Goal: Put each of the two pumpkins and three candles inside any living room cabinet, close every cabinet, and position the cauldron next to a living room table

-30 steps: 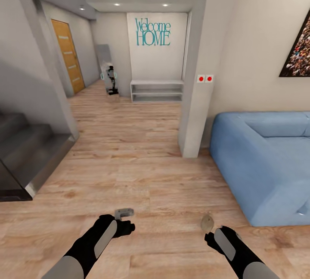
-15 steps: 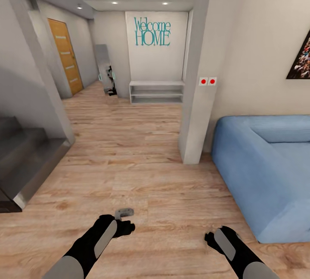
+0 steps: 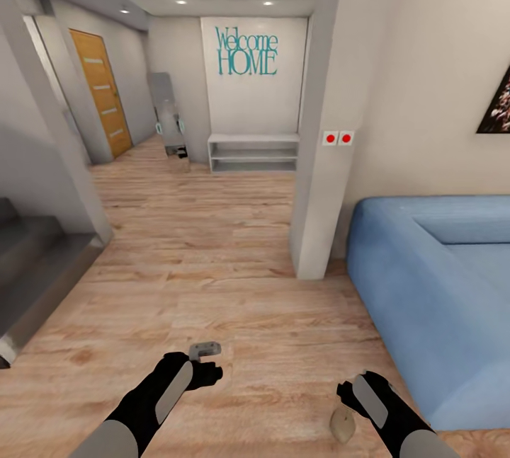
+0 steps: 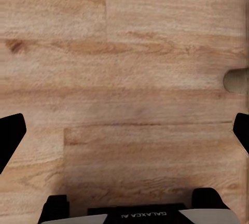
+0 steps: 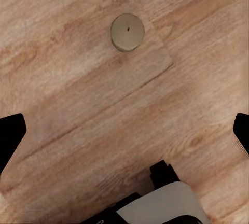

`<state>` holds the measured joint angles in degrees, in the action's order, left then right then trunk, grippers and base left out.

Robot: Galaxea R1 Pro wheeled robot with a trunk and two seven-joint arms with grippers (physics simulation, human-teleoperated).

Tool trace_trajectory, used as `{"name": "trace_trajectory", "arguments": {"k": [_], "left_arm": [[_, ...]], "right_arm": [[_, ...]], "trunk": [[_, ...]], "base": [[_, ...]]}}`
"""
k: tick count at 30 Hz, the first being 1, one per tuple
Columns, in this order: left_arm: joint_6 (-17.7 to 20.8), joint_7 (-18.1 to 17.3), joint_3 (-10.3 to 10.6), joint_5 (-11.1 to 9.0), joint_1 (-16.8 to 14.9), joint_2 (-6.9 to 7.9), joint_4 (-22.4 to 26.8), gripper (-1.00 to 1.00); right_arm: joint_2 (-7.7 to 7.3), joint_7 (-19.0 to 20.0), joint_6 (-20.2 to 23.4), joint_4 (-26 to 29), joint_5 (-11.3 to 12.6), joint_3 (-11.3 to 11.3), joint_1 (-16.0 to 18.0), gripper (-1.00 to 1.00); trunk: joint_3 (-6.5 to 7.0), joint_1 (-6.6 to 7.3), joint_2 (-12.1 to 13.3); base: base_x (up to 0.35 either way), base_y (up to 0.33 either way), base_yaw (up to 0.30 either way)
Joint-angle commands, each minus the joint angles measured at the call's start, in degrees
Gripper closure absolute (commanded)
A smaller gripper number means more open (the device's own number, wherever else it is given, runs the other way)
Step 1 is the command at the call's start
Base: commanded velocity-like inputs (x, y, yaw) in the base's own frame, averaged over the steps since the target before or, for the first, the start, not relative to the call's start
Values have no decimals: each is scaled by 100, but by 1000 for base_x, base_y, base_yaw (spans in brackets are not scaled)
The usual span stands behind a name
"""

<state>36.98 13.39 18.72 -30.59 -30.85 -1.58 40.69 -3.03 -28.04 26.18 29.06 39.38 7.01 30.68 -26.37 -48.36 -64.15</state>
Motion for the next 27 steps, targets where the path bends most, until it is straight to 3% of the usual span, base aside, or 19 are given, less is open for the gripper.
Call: {"name": "trace_trajectory", "arguments": {"k": [1, 10, 18, 23, 27], "left_arm": [[1, -3, 0, 0, 0, 0, 0, -100], [-5, -58, -1, -5, 0, -5, 99, -100], [49, -64, -29, -8, 0, 31, 305, -100], [101, -70, -235, -15, 0, 36, 376, -100], [363, -73, -616, -10, 0, 42, 461, -100]], "right_arm": [[1, 0, 0, -2, 0, 1, 1, -100], [4, 0, -1, -5, 0, 0, 1, -100], [12, 1, 21, 51, -6, -6, 61, -100], [65, -13, 66, 84, 3, 0, 547, -100], [78, -17, 135, 83, 0, 16, 691, -100]], "trunk": [[0, 0, 0], [0, 0, 0], [-144, -176, -321], [-233, -286, -521], [-305, -373, -682]], "base": [[172, -142, 0], [33, -28, 0], [0, 0, 0], [0, 0, 0], [0, 0, 0]]}}
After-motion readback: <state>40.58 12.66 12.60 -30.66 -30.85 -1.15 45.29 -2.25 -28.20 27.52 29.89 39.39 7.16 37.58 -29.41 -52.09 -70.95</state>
